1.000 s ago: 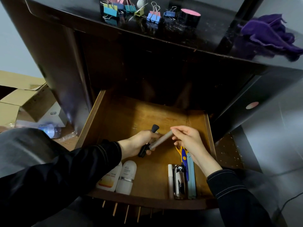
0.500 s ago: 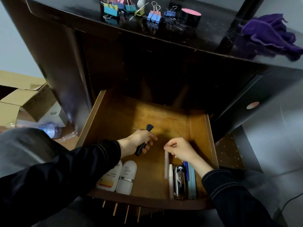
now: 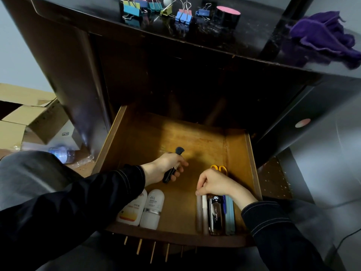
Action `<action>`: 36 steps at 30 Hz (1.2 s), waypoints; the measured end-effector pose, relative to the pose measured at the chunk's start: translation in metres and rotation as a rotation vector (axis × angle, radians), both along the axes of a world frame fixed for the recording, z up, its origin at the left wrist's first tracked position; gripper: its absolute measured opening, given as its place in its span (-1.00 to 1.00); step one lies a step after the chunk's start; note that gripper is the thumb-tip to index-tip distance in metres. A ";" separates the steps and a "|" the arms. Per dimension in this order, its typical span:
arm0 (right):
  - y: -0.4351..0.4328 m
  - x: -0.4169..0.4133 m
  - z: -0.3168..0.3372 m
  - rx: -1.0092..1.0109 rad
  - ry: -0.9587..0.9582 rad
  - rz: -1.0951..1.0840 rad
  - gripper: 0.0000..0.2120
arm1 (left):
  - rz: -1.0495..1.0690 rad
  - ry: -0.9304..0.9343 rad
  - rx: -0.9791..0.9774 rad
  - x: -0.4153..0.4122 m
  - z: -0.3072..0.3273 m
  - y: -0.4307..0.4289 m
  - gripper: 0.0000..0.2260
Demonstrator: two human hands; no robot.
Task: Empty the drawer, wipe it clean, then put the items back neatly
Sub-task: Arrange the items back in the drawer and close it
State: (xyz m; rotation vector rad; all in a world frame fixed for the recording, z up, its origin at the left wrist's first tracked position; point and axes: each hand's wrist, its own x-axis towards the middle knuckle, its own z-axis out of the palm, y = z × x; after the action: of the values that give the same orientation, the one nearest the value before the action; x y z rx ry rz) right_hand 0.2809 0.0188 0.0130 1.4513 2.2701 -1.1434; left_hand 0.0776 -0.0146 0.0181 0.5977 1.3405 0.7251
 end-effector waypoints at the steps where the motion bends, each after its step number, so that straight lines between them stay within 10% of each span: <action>1: -0.001 0.000 0.000 -0.025 -0.012 0.024 -0.89 | 0.002 -0.020 -0.007 0.000 0.000 0.000 -0.85; 9: -0.002 -0.001 0.004 -0.059 -0.004 0.019 -0.83 | 0.019 -0.204 -0.113 -0.004 0.004 -0.002 -0.68; 18: -0.001 -0.010 0.028 0.094 0.473 -0.303 -0.88 | -0.275 -0.424 -0.049 0.001 0.016 -0.005 -0.65; 36: 0.011 -0.002 0.029 0.036 0.746 -0.822 -0.90 | -0.047 -0.188 -0.112 -0.003 0.006 0.001 -0.76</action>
State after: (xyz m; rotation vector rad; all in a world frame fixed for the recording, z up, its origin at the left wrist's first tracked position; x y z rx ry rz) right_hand 0.2786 0.0297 0.0415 2.3869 2.0730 -2.1790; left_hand 0.0745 -0.0138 0.0244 0.4590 1.1810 0.6473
